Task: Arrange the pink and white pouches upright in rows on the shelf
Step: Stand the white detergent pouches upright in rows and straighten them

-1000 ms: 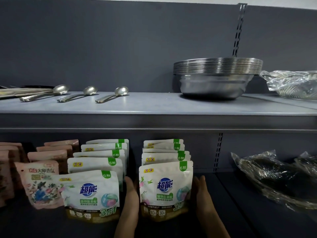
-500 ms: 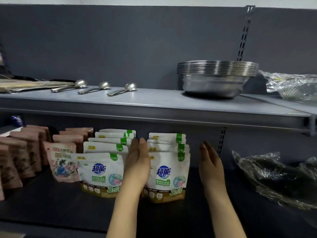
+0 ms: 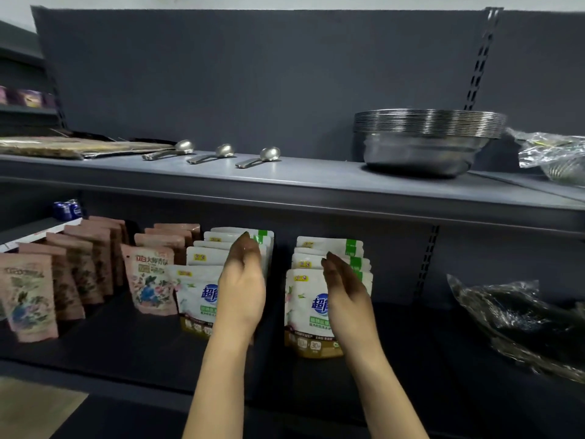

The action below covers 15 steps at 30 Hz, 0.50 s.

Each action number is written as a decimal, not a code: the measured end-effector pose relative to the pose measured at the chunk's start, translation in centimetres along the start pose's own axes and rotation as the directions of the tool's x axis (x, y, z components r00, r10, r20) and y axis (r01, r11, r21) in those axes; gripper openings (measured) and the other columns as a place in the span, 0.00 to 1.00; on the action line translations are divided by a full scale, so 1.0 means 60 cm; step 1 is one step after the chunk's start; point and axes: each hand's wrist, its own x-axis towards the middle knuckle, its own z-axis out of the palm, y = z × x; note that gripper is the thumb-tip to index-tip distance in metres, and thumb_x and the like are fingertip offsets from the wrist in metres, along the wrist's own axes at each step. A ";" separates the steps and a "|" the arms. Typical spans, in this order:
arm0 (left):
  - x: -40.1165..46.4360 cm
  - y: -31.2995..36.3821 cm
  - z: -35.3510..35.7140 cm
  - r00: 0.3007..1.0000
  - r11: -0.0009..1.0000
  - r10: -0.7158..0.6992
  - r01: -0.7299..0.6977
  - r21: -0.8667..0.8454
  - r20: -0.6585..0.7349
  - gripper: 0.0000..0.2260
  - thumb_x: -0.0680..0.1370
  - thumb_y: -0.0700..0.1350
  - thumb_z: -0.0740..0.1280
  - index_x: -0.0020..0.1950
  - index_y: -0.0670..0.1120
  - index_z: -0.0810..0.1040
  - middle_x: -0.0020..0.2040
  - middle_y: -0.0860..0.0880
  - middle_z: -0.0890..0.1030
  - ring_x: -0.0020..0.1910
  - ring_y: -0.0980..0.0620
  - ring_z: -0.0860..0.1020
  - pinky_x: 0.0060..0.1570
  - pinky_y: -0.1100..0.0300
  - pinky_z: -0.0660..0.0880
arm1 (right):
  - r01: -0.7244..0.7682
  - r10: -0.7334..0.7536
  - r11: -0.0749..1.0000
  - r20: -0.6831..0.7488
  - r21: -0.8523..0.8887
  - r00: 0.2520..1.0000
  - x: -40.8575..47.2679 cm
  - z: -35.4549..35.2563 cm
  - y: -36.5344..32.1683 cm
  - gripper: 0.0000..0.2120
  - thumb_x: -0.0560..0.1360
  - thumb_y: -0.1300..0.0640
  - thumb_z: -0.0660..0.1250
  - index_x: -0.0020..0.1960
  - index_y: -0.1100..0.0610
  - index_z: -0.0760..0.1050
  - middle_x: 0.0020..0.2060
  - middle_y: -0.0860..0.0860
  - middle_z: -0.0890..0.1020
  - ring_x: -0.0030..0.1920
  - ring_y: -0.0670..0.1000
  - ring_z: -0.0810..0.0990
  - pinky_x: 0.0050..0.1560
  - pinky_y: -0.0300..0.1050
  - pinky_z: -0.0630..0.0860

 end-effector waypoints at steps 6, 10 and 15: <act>0.085 -0.037 -0.097 0.999 1.000 0.020 -0.020 -0.022 -0.027 0.19 0.82 0.52 0.51 0.71 0.51 0.66 0.71 0.51 0.68 0.69 0.53 0.65 0.62 0.65 0.60 | -0.025 0.030 0.996 -0.063 0.080 0.998 0.012 0.103 0.027 0.18 0.80 0.48 0.55 0.69 0.47 0.69 0.66 0.43 0.74 0.67 0.45 0.70 0.71 0.46 0.64; 0.155 -0.068 -0.171 0.999 1.000 -0.026 0.025 0.007 0.039 0.20 0.81 0.56 0.50 0.72 0.53 0.66 0.70 0.53 0.69 0.69 0.52 0.67 0.69 0.57 0.62 | -0.061 0.076 0.985 -0.086 0.162 0.993 0.025 0.182 0.051 0.19 0.79 0.43 0.54 0.69 0.43 0.68 0.67 0.40 0.72 0.68 0.44 0.69 0.73 0.50 0.62; 0.224 -0.118 -0.221 0.979 0.997 -0.062 0.069 -0.027 0.194 0.20 0.80 0.56 0.52 0.71 0.54 0.67 0.71 0.55 0.68 0.70 0.56 0.65 0.73 0.52 0.59 | -0.057 0.080 0.986 -0.144 0.159 0.986 0.047 0.234 0.082 0.19 0.80 0.44 0.50 0.70 0.41 0.65 0.70 0.42 0.68 0.71 0.44 0.65 0.74 0.50 0.59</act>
